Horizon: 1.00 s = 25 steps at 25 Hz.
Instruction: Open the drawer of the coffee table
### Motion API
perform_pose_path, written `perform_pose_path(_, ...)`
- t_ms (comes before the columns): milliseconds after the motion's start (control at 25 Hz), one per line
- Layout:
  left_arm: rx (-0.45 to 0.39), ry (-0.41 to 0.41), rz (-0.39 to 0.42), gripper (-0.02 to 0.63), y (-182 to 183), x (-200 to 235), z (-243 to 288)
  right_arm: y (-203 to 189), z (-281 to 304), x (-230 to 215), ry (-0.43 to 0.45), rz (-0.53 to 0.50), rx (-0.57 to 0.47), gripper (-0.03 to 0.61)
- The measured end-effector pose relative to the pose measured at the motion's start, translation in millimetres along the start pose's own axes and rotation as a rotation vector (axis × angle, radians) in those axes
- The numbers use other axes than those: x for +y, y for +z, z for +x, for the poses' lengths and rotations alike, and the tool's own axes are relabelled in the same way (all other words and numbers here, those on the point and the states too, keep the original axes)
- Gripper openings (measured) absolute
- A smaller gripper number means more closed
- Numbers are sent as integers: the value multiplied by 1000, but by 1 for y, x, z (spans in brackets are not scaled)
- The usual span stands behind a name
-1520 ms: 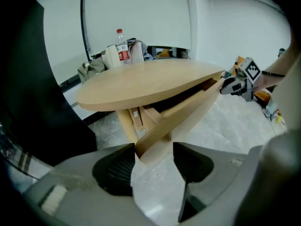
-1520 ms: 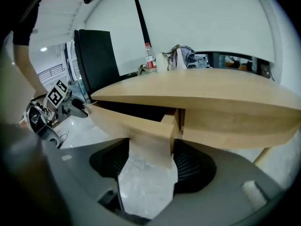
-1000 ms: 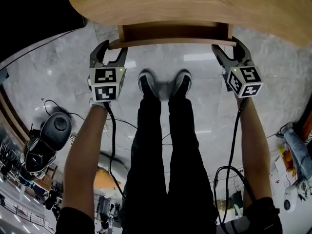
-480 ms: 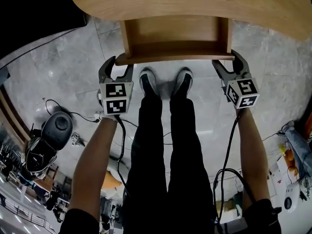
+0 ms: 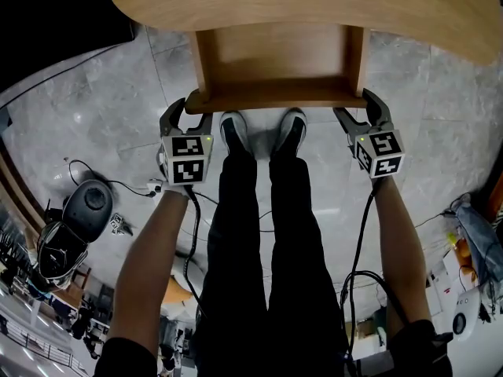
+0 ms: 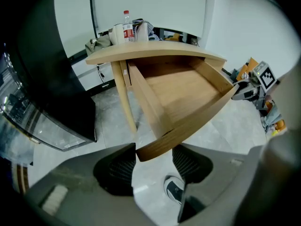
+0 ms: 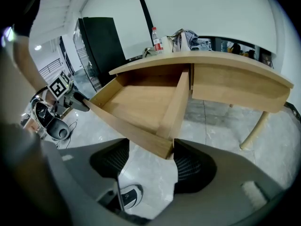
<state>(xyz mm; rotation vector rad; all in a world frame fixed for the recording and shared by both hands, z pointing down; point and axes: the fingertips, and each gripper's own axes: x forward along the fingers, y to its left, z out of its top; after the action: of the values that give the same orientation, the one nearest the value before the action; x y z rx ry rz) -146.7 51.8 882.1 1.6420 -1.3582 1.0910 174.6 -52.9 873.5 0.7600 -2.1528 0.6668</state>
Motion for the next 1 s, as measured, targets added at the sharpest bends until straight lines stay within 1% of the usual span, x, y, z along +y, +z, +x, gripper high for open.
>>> perform_pose_path(240, -9, 0, 8, 247, -2, 0, 3, -1, 2, 0, 0, -10, 4, 298)
perform_pose_path(320, -10, 1, -1, 247, -5, 0, 5, -3, 3, -1, -6, -19, 8, 299)
perform_pose_path(440, 15, -23, -1, 248, -7, -1, 6, -1, -1, -1, -16, -38, 33, 310)
perform_pose_path(560, 80, -52, 10, 249, -15, 6, -7, 7, -23, 1, -15, -61, 55, 314)
perform_pose_path(640, 108, -50, 30, 249, -19, 21, -26, 17, -47, -4, -27, -77, 59, 314)
perform_pose_path(680, 123, -40, 25, 249, -24, 31, -38, 24, -62, -8, -39, -69, 48, 314)
perform_pose_path(760, 143, -2, -20, 249, -29, 55, -64, 47, -96, -20, -79, -26, -1, 303)
perform_pose_path(800, 132, 20, -54, 249, -25, 68, -81, 61, -114, -24, -102, 0, -34, 293)
perform_pose_path(840, 103, 39, -92, 247, -16, 81, -100, 79, -132, -26, -122, 27, -72, 280)
perform_pose_path(920, 11, 56, -174, 229, 14, 100, -140, 122, -165, -21, -139, 75, -163, 254)
perform_pose_path(1000, -100, 52, -220, 213, 57, 110, -180, 176, -190, -8, -123, 104, -271, 239)
